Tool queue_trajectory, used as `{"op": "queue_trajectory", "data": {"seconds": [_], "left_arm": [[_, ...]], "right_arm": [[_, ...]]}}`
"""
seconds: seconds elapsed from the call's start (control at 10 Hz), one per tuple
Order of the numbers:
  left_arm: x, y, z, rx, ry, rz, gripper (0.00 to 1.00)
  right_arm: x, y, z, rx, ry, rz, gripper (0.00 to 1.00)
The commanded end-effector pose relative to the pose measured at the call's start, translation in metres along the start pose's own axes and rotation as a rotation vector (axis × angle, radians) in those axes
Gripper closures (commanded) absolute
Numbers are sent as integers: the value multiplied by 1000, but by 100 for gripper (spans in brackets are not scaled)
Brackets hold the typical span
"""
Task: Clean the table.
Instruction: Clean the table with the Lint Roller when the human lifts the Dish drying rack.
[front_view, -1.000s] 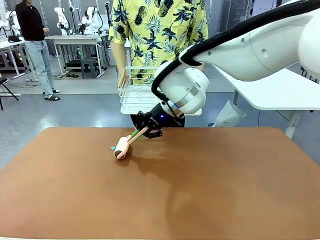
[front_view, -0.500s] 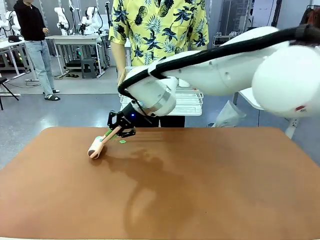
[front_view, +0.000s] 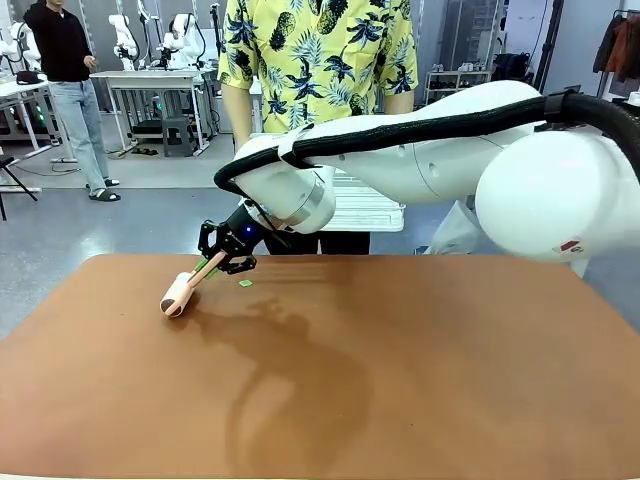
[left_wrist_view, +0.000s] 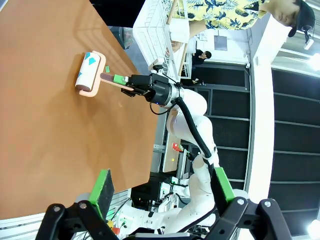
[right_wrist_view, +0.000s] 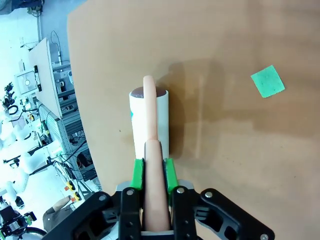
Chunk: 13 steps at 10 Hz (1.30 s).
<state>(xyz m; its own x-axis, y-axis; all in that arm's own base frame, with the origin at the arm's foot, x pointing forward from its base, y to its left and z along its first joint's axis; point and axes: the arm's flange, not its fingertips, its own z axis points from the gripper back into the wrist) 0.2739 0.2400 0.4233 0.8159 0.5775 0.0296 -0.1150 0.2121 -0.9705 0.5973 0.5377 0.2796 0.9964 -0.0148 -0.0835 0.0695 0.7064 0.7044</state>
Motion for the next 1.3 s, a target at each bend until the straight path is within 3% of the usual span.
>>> {"op": "queue_trajectory", "data": {"seconds": [0.0,0.2,0.3,0.5,0.7,0.9,1.2], "left_arm": [[-2,1,3,-11,10,-13,0],[-2,1,3,-11,10,-13,0],[-2,1,3,-11,10,-13,0],[-2,1,3,-11,10,-13,0],[-2,1,3,-11,10,-13,0],[-2,1,3,-11,10,-13,0],[-2,1,3,-11,10,-13,0]], "right_arm": [[-7,-6,3,-8,35,-27,79],[-16,-2,81,176,4,45,79],[-25,-19,126,244,16,54,79],[-40,-68,192,188,-6,55,79],[-41,-95,250,116,-70,92,79],[-25,-118,281,25,-113,79,79],[-9,-117,275,-10,-61,95,79]]}}
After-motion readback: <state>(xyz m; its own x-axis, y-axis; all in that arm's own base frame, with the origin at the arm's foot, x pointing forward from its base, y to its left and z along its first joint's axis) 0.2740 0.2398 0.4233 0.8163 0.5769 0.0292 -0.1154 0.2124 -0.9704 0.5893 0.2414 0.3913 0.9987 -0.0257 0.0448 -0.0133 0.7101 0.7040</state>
